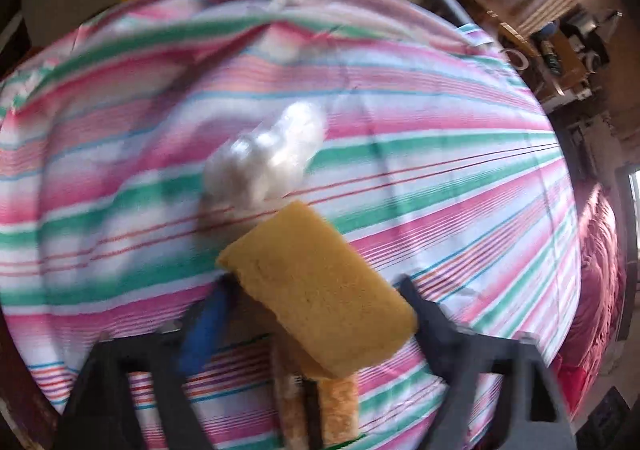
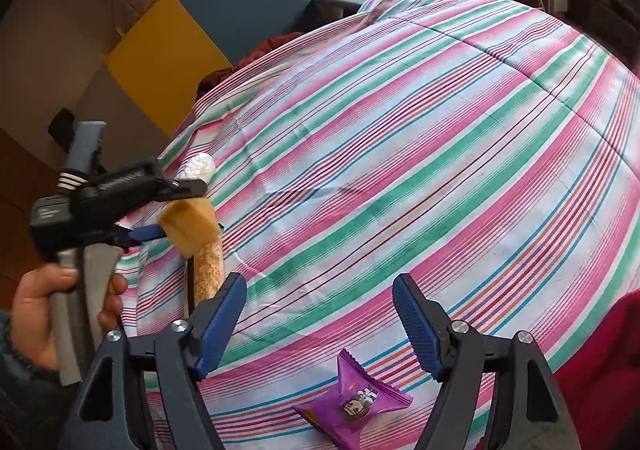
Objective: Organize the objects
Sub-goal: 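Grasp the yellow sponge lying on the cracker pack with the left gripper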
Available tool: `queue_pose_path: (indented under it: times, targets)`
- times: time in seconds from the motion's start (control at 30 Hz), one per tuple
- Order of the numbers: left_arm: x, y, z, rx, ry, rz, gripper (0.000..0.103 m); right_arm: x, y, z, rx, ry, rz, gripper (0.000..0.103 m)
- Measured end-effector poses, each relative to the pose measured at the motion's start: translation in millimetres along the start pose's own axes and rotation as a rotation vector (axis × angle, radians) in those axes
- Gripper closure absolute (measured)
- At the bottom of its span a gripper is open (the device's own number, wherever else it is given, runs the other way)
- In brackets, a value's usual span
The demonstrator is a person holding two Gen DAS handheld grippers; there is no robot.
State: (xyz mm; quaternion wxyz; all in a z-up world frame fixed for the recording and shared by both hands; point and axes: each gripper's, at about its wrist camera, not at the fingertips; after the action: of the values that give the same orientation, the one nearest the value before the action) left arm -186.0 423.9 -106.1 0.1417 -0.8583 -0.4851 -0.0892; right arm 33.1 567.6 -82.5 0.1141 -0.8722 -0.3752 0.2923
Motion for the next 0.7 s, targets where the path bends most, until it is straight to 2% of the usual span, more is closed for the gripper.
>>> queue_pose_path:
  times: [0.03,0.1,0.13,0.23,0.3,0.43,0.6,0.7]
  targets:
    - [-4,2,-3,0.011,0.025,-0.005,0.036,1,0,0,0.001,-0.001,0.002,0.026]
    - [-10,8,-17,0.040,0.062,-0.007,0.041,2,0,2,0.000,-0.005,0.009,0.026]
    - [-14,13,-29,0.073,0.082,-0.006,0.041,2,0,3,-0.002,-0.006,0.011,0.026]
    - [-22,33,-61,0.170,0.077,0.030,0.041,3,0,5,-0.003,-0.002,0.014,0.026]
    - [-27,56,-79,0.223,0.061,0.071,0.041,4,-1,5,0.004,0.002,0.015,0.026]
    - [-31,120,-93,0.294,-0.032,0.168,0.041,6,-3,8,0.015,0.008,0.030,0.026]
    - [-34,190,-77,0.311,-0.112,0.255,0.041,9,-1,5,0.031,0.013,0.044,0.026]
    - [-35,208,-56,0.281,-0.144,0.269,0.041,8,-1,2,0.044,-0.012,0.048,0.026]
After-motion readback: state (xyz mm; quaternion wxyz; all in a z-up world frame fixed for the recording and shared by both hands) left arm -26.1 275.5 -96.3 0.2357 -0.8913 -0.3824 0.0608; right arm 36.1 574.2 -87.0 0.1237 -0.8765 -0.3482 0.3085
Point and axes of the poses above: each gripper's, at about its wrist camera, not at the fingertips, and z roughly the way its jaws point, x to its right, y to its underside, and after that the axes turned 1 degree about -x, right-handed
